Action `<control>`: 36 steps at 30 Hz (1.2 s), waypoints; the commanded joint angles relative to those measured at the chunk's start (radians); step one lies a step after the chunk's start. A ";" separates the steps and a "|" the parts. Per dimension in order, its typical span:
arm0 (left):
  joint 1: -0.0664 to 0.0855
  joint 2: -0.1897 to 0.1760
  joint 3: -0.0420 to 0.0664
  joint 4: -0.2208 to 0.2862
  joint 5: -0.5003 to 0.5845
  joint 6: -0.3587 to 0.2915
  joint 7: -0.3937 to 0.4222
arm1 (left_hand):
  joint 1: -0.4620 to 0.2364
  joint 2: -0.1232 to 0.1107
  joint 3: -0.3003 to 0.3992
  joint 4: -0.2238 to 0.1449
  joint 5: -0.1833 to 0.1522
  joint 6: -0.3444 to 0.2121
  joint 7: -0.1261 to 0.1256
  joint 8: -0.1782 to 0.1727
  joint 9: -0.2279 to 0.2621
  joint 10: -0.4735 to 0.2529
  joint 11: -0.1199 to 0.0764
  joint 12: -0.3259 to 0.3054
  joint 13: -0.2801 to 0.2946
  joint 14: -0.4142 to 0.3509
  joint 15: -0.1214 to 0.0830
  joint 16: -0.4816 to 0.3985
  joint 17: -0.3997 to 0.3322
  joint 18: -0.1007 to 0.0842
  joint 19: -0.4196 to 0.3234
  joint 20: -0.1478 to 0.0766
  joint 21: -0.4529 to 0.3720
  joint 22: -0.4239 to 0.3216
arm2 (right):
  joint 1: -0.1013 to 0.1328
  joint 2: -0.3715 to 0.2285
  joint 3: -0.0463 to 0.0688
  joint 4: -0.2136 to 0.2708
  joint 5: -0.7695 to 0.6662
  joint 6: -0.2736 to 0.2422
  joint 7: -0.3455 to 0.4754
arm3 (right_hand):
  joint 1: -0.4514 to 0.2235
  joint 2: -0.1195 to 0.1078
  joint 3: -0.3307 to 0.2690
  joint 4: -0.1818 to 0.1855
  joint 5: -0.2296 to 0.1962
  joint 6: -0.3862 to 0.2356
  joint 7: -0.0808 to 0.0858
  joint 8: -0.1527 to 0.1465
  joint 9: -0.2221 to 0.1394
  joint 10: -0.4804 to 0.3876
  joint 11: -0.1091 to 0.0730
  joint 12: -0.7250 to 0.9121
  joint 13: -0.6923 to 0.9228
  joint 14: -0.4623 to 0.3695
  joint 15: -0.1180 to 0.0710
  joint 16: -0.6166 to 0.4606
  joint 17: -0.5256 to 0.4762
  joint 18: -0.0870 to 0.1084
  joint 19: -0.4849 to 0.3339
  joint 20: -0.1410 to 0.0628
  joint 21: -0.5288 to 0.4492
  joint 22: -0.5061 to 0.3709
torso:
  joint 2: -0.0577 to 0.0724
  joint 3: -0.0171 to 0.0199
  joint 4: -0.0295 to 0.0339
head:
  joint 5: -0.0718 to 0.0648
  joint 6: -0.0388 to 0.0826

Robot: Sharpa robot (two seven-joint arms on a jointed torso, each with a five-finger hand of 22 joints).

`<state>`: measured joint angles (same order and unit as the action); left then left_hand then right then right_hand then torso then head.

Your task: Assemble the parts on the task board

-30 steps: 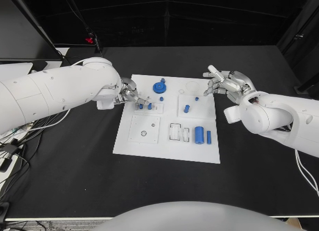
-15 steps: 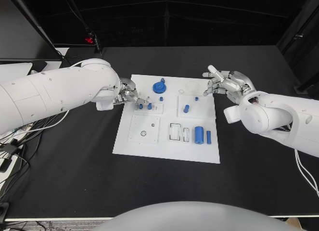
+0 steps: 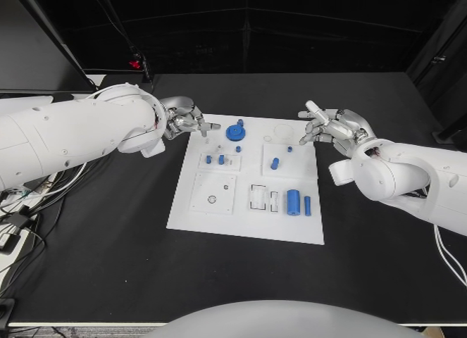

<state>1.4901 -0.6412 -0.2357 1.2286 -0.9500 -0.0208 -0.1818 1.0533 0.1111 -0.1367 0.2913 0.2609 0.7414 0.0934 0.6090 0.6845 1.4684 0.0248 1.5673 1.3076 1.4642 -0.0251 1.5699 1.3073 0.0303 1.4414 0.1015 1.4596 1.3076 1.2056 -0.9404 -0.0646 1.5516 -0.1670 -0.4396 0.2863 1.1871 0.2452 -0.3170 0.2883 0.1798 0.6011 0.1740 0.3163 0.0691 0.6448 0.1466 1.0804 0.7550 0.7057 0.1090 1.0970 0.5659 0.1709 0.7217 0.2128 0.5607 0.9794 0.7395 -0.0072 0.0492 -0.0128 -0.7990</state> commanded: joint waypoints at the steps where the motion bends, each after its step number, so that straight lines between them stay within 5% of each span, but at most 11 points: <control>1: 0.003 -0.019 0.000 0.024 0.058 -0.197 0.173 | 0.044 0.001 -0.012 -0.001 0.022 -0.012 0.003 -0.005 -0.017 0.062 0.009 -0.035 0.230 0.107 0.009 0.001 0.263 0.013 -0.019 -0.001 -0.020 0.202 | 0.002 0.002 0.001 -0.001 0.001 0.011 0.020 | 0.007 0.006 0.001 0.002 0.003 -0.004 0.031 0.004 -0.001 -0.005 0.002 0.004 -0.002 -0.008 0.000 0.006 -0.002 0.009 0.003 0.007 -0.003 -0.001 | 0.001 -0.0003 0.0010 | 0.003 0.006; 3: 0.003 -0.031 0.000 0.036 0.076 -0.231 0.212 | 0.072 0.002 -0.022 0.000 0.025 -0.025 0.010 -0.013 -0.036 -0.129 0.018 -0.216 0.084 0.107 0.015 0.001 0.263 0.014 -0.023 0.003 -0.027 0.201 | 0.002 0.003 0.001 -0.003 0.000 0.013 0.027 | 0.008 0.006 0.001 0.001 0.003 -0.003 0.031 0.004 -0.001 -0.005 0.002 0.005 -0.002 -0.008 0.000 0.006 -0.002 0.009 0.003 0.007 -0.003 -0.001 | 0.001 -0.0004 0.0038 | 0.003 0.009; 5: 0.001 -0.041 0.000 0.049 0.101 -0.265 0.250 | 0.092 0.009 -0.034 -0.001 0.028 -0.042 0.021 -0.026 -0.062 -0.482 0.027 -0.590 -0.209 0.107 0.023 0.001 0.263 0.015 -0.028 0.008 -0.034 0.201 | 0.002 0.003 0.001 -0.004 -0.001 0.015 0.038 | 0.008 0.006 0.001 0.001 0.003 -0.003 0.032 0.005 -0.001 -0.005 0.002 0.005 -0.002 -0.008 0.000 0.006 -0.002 0.009 0.003 0.007 -0.003 -0.001 | 0.000 -0.0006 0.0075 | 0.005 0.013; 6: 0.000 -0.044 0.000 0.054 0.115 -0.282 0.268 | 0.104 0.009 -0.039 0.000 0.029 -0.044 0.024 -0.029 -0.072 -0.554 0.031 -0.689 -0.291 0.107 0.027 0.001 0.263 0.015 -0.030 0.011 -0.037 0.201 | 0.002 0.002 0.001 -0.005 -0.003 0.015 0.043 | 0.009 0.006 0.001 0.001 0.003 -0.003 0.032 0.005 -0.001 -0.006 0.002 0.005 -0.003 -0.008 0.000 0.006 -0.003 0.009 0.003 0.007 -0.003 -0.001 | 0.000 -0.0006 0.0081 | 0.008 0.016; 11: -0.009 -0.052 0.000 0.069 0.166 -0.355 0.338 | 0.157 0.002 -0.062 0.000 0.040 -0.076 0.046 -0.049 -0.118 -0.628 0.054 -0.879 -0.484 0.107 0.046 0.001 0.263 0.012 -0.019 0.026 -0.029 0.206 | 0.002 -0.001 0.002 -0.009 -0.014 0.011 0.065 | 0.011 0.006 0.001 0.000 0.002 -0.001 0.033 0.008 -0.001 -0.008 0.003 0.005 -0.004 -0.009 0.001 0.008 -0.004 0.009 0.003 0.007 -0.003 -0.002 | -0.001 0.0000 0.0134 | 0.012 0.022; 15: -0.018 -0.049 0.000 0.071 0.180 -0.367 0.381 | 0.187 -0.020 -0.082 -0.001 0.034 -0.149 0.076 -0.088 -0.157 -0.697 0.085 -0.987 -0.595 0.101 0.070 -0.003 0.256 0.003 0.009 0.042 -0.001 0.217 | 0.004 -0.004 0.002 -0.013 -0.047 0.004 0.074 | 0.013 0.003 0.000 0.001 -0.001 0.002 0.034 0.012 0.000 -0.013 0.004 0.005 -0.007 -0.010 0.001 0.009 -0.007 0.009 0.003 0.007 -0.003 -0.002 | -0.001 -0.0021 0.0102 | 0.016 0.028; 17: -0.024 -0.043 0.000 0.069 0.184 -0.369 0.407 | 0.203 -0.035 -0.091 -0.001 0.026 -0.181 0.098 -0.103 -0.177 -0.797 0.109 -1.058 -0.652 0.043 0.090 -0.047 0.183 -0.004 0.034 0.055 0.023 0.227 | 0.005 -0.005 0.003 -0.015 -0.080 -0.002 0.078 | 0.014 0.003 -0.001 0.001 -0.002 0.002 0.033 0.014 0.000 -0.015 0.004 0.005 -0.008 -0.010 0.001 0.010 -0.009 0.009 0.003 0.008 -0.004 -0.002 | 0.000 -0.0016 0.0105 | 0.015 0.032; 24: -0.056 -0.007 -0.001 0.045 0.132 -0.422 0.525 | 0.315 -0.103 -0.049 -0.001 0.045 -0.236 0.127 -0.147 -0.254 -0.866 0.138 -1.131 -0.795 0.064 0.117 -0.035 0.192 -0.020 0.093 0.087 0.081 0.250 | 0.009 0.004 0.003 -0.022 -0.224 -0.015 0.098 | 0.029 0.001 -0.009 0.002 -0.002 -0.012 0.026 0.028 -0.002 -0.070 0.018 -0.056 -0.100 -0.039 0.014 -0.018 -0.058 0.008 -0.004 0.017 -0.019 -0.017 | 0.001 -0.0008 0.0112 | 0.019 0.042; 30: -0.090 0.021 0.000 0.016 -0.074 -0.479 0.584 | 0.397 -0.161 0.023 0.003 -0.004 -0.192 0.115 -0.187 -0.340 -0.827 0.129 -1.141 -0.903 0.082 0.109 -0.020 0.214 -0.025 0.113 0.089 0.098 0.257 | 0.010 0.013 0.002 -0.024 -0.254 -0.019 0.115 | 0.036 0.006 -0.015 0.002 -0.002 -0.019 0.026 0.041 -0.002 -0.064 0.021 -0.083 -0.184 -0.014 0.014 -0.032 -0.109 0.011 0.021 0.020 -0.019 -0.026 | 0.001 -0.0012 0.0083 | 0.018 0.047; 36: -0.113 0.053 0.000 -0.018 -0.356 -0.486 0.568 | 0.496 -0.187 0.119 -0.001 -0.107 -0.047 0.088 -0.264 -0.441 -0.688 0.106 -1.169 -1.037 0.107 0.082 0.001 0.263 -0.030 0.129 0.063 0.111 0.263 | 0.010 0.021 0.002 -0.028 -0.257 -0.024 0.129 | 0.036 0.008 -0.016 0.002 -0.001 -0.019 0.026 0.043 -0.002 -0.060 0.019 -0.083 -0.196 -0.005 0.012 -0.028 -0.115 0.011 0.029 0.018 -0.017 -0.026 | 0.001 -0.0004 0.0071 | 0.017 0.048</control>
<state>1.3780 -0.5933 -0.2371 1.2166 -1.0756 -0.4665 0.3561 1.5435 -0.0736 -0.0240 0.2901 0.1594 0.6828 0.1786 0.3522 0.2509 0.7704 0.1319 0.4029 0.2815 1.4660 0.0617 1.5700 1.3081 0.0117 1.4665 0.1693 1.5678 1.3075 1.2134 -0.9211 -0.0632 1.5231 -0.3927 -0.4514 0.3830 1.2161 0.2530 -0.3264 0.2920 0.1798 0.5918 0.1718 0.3562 0.0679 0.5791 0.1658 0.9989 0.5603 0.6936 0.1214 1.0657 0.4529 0.1710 0.7441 0.2311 0.5374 0.9543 0.7401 -0.0080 0.0580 0.0039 -0.7506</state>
